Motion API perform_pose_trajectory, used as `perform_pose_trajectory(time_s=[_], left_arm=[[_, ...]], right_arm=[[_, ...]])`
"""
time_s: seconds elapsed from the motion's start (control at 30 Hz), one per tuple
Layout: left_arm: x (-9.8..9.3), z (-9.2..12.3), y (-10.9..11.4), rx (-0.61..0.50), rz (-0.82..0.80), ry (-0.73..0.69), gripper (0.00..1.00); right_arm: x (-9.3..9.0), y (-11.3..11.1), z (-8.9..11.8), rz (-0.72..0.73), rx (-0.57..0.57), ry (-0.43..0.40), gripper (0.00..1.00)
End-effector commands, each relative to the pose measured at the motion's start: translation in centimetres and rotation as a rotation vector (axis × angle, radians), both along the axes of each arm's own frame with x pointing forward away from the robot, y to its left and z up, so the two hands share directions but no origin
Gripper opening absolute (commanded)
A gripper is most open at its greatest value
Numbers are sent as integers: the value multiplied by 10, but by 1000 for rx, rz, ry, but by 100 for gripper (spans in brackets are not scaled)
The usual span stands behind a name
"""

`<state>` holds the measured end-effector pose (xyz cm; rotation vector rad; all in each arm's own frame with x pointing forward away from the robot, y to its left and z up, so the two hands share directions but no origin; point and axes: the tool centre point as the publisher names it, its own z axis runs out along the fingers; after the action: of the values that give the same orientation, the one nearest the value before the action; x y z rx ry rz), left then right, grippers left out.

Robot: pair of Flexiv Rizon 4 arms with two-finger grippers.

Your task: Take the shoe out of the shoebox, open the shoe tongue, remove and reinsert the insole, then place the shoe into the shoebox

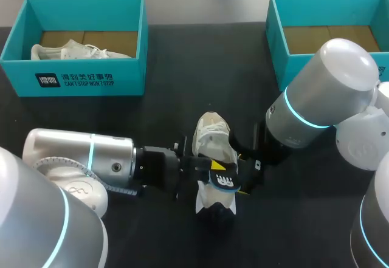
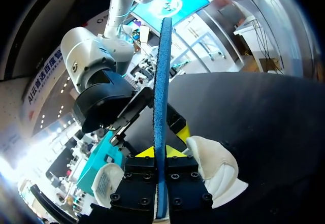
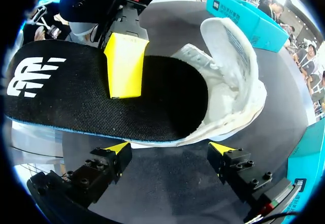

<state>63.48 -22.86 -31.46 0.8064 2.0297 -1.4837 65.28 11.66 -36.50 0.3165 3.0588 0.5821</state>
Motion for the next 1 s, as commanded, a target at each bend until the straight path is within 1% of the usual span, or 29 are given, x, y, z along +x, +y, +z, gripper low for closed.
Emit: perform_pose_trajectory(time_s=[0.03, 0.2, 0.43, 0.63, 0.83, 1.0], left_arm=[[6, -11, 1, -25, -24, -29, 0], [13, -21, 7, -27, -33, -69, 0], [24, -25, 8, -23, -12, -64, 0], [33, -33, 6, 15, 14, -37, 0], [35, -40, 6, 25, 4, -36, 0], [29, -33, 8, 6, -3, -41, 0]], right_arm=[[-1, 1, -1, -2, -1, -3, 100], [-1, 1, -1, -2, -1, -3, 100], [-1, 1, -1, -2, -1, -3, 100], [-1, 1, -1, -2, -1, -3, 100], [-1, 1, -1, -2, -1, -3, 100], [-1, 1, -1, -2, -1, -3, 100]])
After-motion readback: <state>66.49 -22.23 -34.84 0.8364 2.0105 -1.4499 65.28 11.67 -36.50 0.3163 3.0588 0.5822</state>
